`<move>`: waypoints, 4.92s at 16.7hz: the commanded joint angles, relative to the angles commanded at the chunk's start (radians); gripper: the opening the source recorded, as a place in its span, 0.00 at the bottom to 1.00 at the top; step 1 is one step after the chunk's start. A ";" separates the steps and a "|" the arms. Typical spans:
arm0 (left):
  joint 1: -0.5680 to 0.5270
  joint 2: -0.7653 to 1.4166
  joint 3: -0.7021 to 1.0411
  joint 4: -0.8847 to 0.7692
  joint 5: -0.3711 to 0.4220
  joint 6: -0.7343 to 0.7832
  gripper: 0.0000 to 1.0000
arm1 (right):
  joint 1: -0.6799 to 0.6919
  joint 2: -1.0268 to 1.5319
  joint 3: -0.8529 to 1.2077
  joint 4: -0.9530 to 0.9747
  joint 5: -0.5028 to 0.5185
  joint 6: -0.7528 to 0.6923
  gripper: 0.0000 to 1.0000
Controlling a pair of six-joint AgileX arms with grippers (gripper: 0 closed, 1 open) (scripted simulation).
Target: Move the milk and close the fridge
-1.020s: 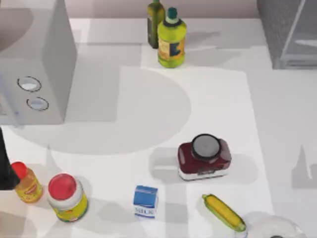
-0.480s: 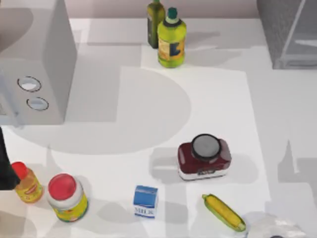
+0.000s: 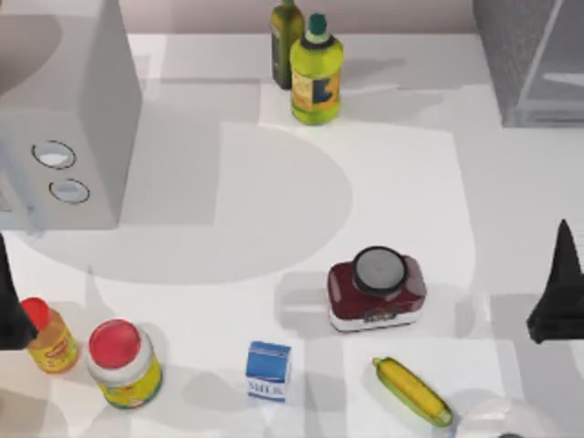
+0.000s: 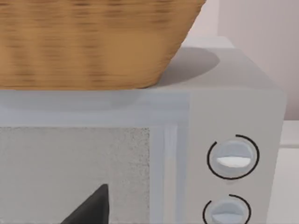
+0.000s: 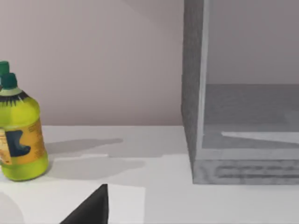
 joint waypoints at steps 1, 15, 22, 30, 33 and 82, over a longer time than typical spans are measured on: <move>0.000 0.000 0.000 0.000 0.000 0.000 1.00 | 0.042 0.038 0.000 0.034 0.045 0.001 1.00; 0.000 0.000 0.000 0.000 0.000 0.000 1.00 | 0.173 0.185 0.143 0.006 0.170 0.157 1.00; 0.000 0.000 0.000 0.000 0.000 0.000 1.00 | 0.366 0.511 0.640 -0.403 0.223 0.717 1.00; 0.000 0.000 0.000 0.000 0.000 0.000 1.00 | 0.623 1.127 1.178 -1.116 0.297 1.412 1.00; 0.000 0.000 0.000 0.000 0.000 0.000 1.00 | 0.677 1.351 1.320 -1.358 0.345 1.621 1.00; 0.000 0.000 0.000 0.000 0.000 0.000 1.00 | 0.599 1.647 1.362 -1.354 0.493 1.621 0.00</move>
